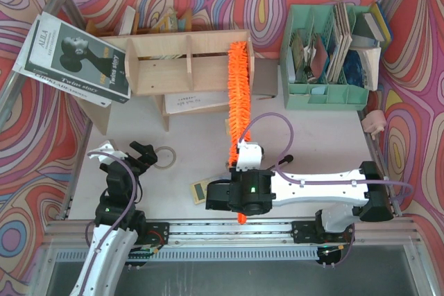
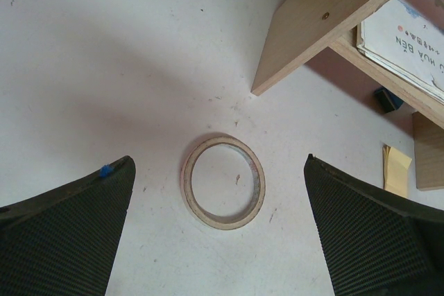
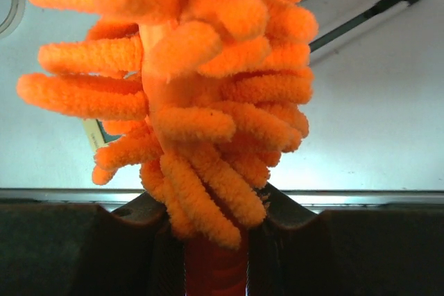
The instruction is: Dust the bookshelf with a duster
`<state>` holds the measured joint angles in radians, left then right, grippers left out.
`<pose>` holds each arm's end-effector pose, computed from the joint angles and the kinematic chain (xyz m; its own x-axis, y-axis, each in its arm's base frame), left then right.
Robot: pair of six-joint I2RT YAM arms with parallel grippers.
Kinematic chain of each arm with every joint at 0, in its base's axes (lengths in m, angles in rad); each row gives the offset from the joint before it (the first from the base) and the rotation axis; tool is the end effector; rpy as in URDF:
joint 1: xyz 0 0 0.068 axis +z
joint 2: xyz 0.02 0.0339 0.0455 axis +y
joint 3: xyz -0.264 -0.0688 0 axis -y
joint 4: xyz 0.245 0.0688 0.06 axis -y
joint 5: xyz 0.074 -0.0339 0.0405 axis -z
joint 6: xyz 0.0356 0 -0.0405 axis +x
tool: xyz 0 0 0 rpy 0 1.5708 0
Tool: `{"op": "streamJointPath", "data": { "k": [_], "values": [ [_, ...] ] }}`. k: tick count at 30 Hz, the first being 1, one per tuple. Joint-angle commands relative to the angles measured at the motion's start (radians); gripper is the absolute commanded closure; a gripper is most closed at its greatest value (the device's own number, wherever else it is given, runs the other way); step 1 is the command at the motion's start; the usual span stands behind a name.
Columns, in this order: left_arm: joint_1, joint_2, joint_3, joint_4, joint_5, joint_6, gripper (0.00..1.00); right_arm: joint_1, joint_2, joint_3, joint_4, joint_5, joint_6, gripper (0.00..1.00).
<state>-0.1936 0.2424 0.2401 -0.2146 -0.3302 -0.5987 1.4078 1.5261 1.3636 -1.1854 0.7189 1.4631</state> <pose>0.1141 -0.0106 0.2131 -0.1019 -0.5233 -0.8460 -0.2253 0.8405 -0.4927 0.0689 0.2744 0.2985 -0.7318 0.1608 -0.6623 0.0801 0.9853 0.1507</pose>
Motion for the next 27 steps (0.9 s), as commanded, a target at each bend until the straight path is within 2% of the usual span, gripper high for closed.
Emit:
{"op": "streamJointPath", "data": {
  "k": [1, 3, 7, 12, 18, 22, 27],
  "values": [
    [0.005, 0.000, -0.018, 0.015, -0.006, -0.002, 0.02, 0.000, -0.052, 0.016, -0.156, 0.095, 0.127, 1.00],
    [0.005, -0.002, -0.018, 0.014, -0.007, -0.002, 0.01, 0.001, -0.057, 0.018, -0.066, 0.093, 0.010, 1.00],
    [0.005, -0.001, -0.021, 0.017, -0.010, -0.003, 0.02, 0.005, -0.046, 0.015, 0.216, 0.052, -0.309, 1.00],
    [0.005, 0.003, -0.018, 0.017, -0.009, -0.003, 0.02, 0.062, -0.030, 0.051, 0.321, 0.136, -0.430, 1.00],
    [0.005, -0.006, -0.018, 0.011, -0.013, -0.003, 0.01, 0.134, -0.065, 0.045, 0.411, 0.283, -0.483, 1.00],
    [0.005, -0.008, -0.017, 0.009, -0.013, -0.004, 0.01, 0.174, -0.101, -0.003, 0.541, 0.306, -0.665, 1.00],
    [0.005, -0.005, -0.018, 0.012, -0.012, -0.004, 0.01, 0.221, -0.128, -0.076, 0.504, 0.325, -0.733, 1.00]
  ]
}}
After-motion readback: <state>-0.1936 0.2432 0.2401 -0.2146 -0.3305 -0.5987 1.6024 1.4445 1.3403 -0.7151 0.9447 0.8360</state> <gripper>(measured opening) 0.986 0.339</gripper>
